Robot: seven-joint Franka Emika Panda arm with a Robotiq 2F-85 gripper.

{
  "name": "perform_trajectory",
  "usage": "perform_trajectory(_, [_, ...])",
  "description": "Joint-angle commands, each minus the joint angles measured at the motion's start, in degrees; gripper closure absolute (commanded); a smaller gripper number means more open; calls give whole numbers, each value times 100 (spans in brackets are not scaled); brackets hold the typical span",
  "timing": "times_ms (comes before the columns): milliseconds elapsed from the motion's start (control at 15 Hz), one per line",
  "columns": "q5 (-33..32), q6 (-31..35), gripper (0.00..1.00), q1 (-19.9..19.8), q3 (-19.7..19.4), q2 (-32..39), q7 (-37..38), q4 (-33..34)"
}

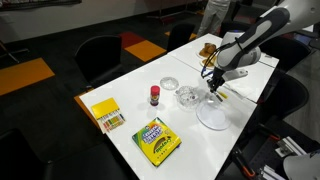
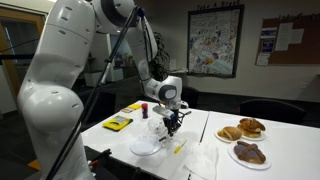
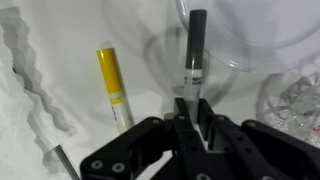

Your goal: Put the black marker on the white plate

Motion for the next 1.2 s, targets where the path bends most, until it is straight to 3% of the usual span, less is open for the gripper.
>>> perform_trajectory(0, [-121,-296,96,150,220,-615,-89,-464])
perform_trajectory(467, [-134,-215,96,625,607,-875,73,-1072])
perform_trajectory(800, [-269,-166,96,862,532,-843,446,-1366])
perform_trajectory(1133, [-1072,-55,96,1208,208,-810,1417,-1510])
